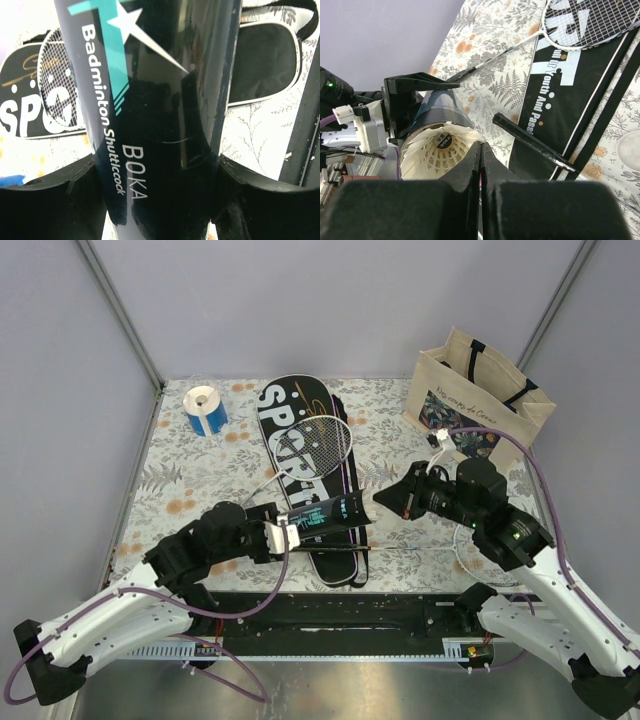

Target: Pack up the badminton gear

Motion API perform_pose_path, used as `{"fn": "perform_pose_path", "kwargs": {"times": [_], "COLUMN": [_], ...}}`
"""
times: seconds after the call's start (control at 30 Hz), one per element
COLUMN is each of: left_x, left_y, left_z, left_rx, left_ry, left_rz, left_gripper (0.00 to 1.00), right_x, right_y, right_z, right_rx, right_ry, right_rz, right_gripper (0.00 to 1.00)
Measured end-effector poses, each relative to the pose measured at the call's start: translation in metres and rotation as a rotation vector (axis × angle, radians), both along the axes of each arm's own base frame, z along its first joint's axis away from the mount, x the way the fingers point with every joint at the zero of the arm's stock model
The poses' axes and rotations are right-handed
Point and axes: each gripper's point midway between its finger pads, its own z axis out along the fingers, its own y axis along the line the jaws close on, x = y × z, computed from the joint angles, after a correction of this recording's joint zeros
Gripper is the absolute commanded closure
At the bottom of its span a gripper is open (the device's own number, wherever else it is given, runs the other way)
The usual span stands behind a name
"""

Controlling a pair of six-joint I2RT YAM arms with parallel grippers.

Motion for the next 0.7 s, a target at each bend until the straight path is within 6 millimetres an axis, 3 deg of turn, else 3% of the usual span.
{"fn": "perform_pose_path", "kwargs": {"times": [0.23, 0.43, 0.57, 0.7], "left_x": [0.001, 0.002, 0.001, 0.000], "left_y": [0.009, 0.013, 0.006, 0.000], "left_z": [-0.012, -0.017, -0.008, 0.004], "left_rx": [0.047, 0.070, 0.034, -0.010], "left_ry": [0.038, 0.045, 0.017, -0.014], "left_rz": [0.046, 0.060, 0.030, 0.006], "left_gripper": [1.00, 1.00, 1.00, 1.00], "right_x": [0.013, 0.016, 0.006, -0.010], "right_y": [0.007, 0.005, -0.003, -0.018], "right_z": [-0.020, -0.029, -0.018, 0.006], "right_rx": [-0.060, -0.107, -0.111, -0.076], "right_ry": [0.027, 0.026, -0.009, -0.080], "right_rz": [-0.041, -0.061, -0.061, -0.058], "right_gripper": [1.00, 0.68, 0.57, 0.53]}}
